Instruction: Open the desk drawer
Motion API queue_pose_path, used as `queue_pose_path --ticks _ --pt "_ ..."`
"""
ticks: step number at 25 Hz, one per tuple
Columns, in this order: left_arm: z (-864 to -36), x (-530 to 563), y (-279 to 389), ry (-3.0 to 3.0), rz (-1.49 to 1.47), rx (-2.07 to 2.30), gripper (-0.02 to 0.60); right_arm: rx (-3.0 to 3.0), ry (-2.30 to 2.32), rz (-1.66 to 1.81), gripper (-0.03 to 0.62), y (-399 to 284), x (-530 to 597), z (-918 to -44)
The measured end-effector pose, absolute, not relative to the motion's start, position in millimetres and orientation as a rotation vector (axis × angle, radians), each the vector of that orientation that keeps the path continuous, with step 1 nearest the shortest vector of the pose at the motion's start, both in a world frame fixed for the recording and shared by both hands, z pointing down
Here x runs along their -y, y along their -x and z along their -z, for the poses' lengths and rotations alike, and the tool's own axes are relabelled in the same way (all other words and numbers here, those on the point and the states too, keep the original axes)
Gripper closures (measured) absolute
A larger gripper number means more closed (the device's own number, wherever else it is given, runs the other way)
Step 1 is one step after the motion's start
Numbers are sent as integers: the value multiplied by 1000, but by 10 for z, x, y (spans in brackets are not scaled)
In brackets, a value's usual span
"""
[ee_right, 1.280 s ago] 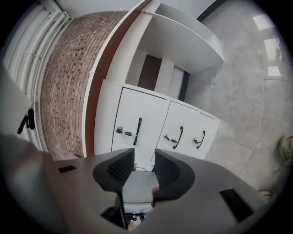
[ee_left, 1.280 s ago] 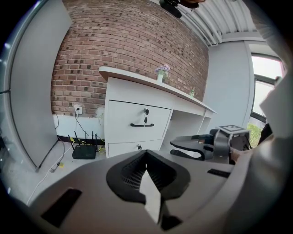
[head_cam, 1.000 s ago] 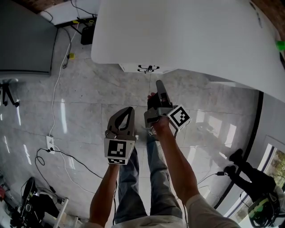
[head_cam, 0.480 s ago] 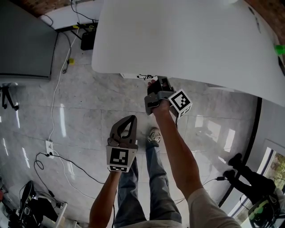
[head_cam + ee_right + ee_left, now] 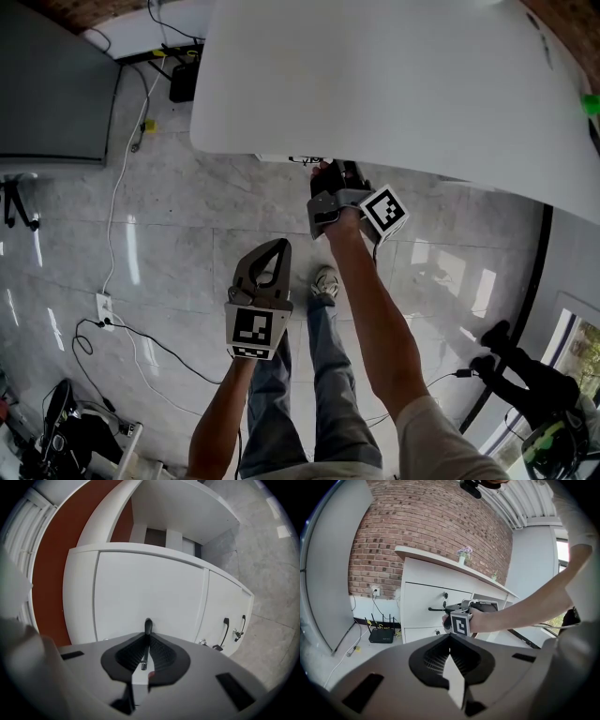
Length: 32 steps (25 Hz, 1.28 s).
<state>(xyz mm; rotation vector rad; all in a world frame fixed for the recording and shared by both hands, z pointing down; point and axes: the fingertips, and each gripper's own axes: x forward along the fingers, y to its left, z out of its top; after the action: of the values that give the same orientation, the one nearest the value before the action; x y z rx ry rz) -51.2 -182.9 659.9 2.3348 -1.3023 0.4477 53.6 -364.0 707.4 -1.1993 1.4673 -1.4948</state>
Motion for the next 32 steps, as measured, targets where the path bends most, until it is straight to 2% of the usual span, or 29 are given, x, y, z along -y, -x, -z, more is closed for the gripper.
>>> queue_pose_path --ticks 13,32 --pt "-6561 1807 550 -2332 -436 1321 569 -1398 1159 1500 561 -535 3337 -7052" --pt "-6417 1681 543 -2348 -412 1343 569 -1376 1153 1520 561 -558 2256 -7078"
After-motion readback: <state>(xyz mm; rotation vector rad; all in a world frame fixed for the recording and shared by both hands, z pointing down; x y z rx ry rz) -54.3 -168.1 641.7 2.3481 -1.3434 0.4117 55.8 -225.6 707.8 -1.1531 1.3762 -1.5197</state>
